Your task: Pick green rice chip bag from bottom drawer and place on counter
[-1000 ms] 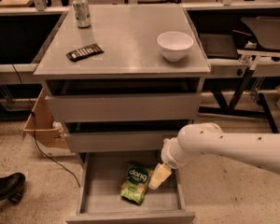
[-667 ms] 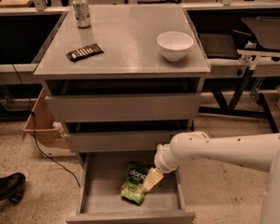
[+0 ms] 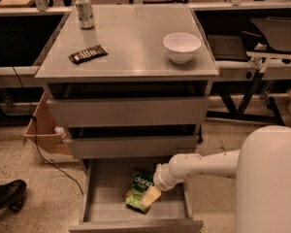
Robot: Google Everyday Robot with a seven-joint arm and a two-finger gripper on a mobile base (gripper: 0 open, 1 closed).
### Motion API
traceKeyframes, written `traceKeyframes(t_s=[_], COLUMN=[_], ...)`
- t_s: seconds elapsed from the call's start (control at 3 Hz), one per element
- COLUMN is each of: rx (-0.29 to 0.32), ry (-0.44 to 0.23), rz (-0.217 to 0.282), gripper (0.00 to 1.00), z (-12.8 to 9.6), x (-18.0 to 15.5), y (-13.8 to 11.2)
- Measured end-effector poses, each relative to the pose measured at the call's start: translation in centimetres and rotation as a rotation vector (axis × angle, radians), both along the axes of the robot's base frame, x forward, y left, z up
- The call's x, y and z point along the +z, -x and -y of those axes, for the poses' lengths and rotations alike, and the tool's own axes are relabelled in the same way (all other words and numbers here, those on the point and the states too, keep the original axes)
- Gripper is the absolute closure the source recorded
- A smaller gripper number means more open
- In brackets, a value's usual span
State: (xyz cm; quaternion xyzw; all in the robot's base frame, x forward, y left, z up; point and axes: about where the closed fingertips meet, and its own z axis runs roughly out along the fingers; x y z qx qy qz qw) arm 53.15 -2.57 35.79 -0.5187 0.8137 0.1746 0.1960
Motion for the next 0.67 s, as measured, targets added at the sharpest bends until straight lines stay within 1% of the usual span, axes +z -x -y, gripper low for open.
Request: traceKeyframes(t_s=[0.33, 0.67], rx=[-0.009, -0.029], ry=[0.0, -0.008], rz=[0.002, 0.012], gripper=[0.0, 0.0], z=[0.0, -0.5], x=[-0.3, -3.0], y=[0.0, -1.4])
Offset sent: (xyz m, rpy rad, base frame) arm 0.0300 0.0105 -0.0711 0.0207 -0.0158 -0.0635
